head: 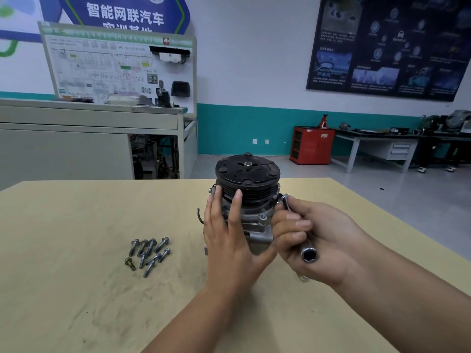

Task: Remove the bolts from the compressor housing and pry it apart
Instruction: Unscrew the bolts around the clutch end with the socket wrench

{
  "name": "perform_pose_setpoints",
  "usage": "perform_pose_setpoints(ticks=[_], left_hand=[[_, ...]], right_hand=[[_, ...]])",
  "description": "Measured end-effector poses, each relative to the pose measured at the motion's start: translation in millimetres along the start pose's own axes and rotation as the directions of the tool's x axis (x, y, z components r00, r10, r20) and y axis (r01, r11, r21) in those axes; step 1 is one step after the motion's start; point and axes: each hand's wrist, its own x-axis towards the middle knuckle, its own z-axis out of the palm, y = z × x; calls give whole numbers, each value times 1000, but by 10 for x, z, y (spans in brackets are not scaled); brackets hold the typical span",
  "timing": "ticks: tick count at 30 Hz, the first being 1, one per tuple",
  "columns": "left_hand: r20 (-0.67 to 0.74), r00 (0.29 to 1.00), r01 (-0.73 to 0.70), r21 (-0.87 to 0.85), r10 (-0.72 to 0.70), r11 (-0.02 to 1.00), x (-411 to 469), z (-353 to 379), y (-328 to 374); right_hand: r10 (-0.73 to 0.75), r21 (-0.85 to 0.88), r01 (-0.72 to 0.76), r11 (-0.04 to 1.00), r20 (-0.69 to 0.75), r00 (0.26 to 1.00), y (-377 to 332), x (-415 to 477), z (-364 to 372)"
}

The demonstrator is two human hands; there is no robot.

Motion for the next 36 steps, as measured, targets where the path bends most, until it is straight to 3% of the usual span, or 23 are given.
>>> perform_pose_setpoints(ticks=[8, 13, 16, 19, 21, 24, 32, 36], left_hand=[[43, 999, -13, 64, 10, 998, -26, -10, -46], [21, 1000, -15, 49, 14, 999, -17, 7, -58], [15, 1000, -25, 49, 24, 998, -12, 3, -59], [21, 1000, -2, 51, 1, 999, -16, 0, -45], [26, 1000, 0, 49, -1, 999, -15, -3, -37], [27, 1000, -4, 44, 3, 999, -6, -11, -35], [19, 1000, -3, 22, 2, 1000, 0, -13, -5], [26, 1000, 4, 15, -5, 1000, -11, -21, -5]], right_hand=[[-31, -293, 13, 956, -57, 998, -63, -79, -29], [-69, -595, -13, 804, -115, 991, -147, -100, -26], [-126, -817, -18, 576, -110, 986, -275, -135, -85], [-183, -984, -10, 176, -43, 982, -435, -154, -158], [-198, -999, 1, -38, 9, 980, -514, -139, -197], [-230, -960, 22, -280, 90, 969, -582, -99, -228], [-235, -719, -12, -695, 212, 949, -843, -32, -251], [-263, -636, -17, -771, 295, 919, -980, 159, -268]])
